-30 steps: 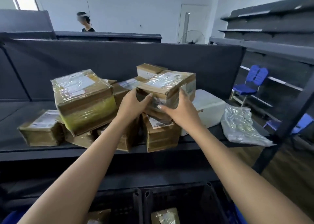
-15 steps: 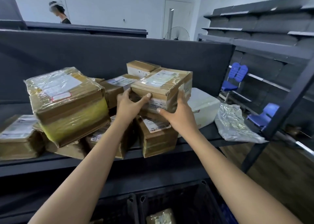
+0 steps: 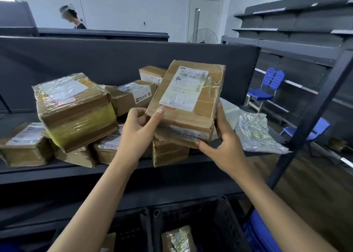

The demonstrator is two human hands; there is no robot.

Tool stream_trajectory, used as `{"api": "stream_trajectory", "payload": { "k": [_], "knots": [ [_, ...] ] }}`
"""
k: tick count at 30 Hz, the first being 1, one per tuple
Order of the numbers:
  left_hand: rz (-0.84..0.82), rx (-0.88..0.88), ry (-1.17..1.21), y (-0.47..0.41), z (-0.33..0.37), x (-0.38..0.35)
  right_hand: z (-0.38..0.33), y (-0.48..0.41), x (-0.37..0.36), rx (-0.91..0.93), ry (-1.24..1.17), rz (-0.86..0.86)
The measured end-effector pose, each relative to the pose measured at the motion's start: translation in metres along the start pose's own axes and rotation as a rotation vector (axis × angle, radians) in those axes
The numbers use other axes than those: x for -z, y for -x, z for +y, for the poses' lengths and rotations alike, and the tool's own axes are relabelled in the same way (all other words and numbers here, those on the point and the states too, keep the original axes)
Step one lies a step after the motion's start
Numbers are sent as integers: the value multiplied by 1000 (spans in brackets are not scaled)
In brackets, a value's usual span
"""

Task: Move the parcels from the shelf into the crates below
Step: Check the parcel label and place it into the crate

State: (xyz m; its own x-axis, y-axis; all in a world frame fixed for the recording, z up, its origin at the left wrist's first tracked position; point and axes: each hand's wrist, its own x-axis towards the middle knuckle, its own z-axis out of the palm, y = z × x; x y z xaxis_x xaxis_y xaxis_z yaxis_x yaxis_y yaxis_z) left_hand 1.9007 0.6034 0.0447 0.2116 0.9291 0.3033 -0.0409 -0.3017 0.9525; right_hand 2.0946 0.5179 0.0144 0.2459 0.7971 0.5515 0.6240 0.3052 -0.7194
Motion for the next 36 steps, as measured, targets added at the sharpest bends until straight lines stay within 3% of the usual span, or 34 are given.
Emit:
{"api": "stream_trajectory", "payload": {
  "k": [4,8,12,15,20,27,36],
  "knots": [
    [24,117,24,34,10,-4,3,30,24,143,0,-43],
    [-62,92,-27,78,13,-17,13,57,42,236,41,-113],
    [13,12,-86,125,4,-30,23,81,60,153,-9,-276],
    [86,-14,-126,156,-4,-40,15,104,66,16,-202,-347],
    [188,-29,-192,197,-9,-54,-9,133,57,-184,-402,-188],
    [248,-11,-206,227,-12,-50,-12,158,52,-240,-415,-125],
    [252,118,-40,237,-14,-32,-23,183,42,-261,-466,-125]
  ]
}}
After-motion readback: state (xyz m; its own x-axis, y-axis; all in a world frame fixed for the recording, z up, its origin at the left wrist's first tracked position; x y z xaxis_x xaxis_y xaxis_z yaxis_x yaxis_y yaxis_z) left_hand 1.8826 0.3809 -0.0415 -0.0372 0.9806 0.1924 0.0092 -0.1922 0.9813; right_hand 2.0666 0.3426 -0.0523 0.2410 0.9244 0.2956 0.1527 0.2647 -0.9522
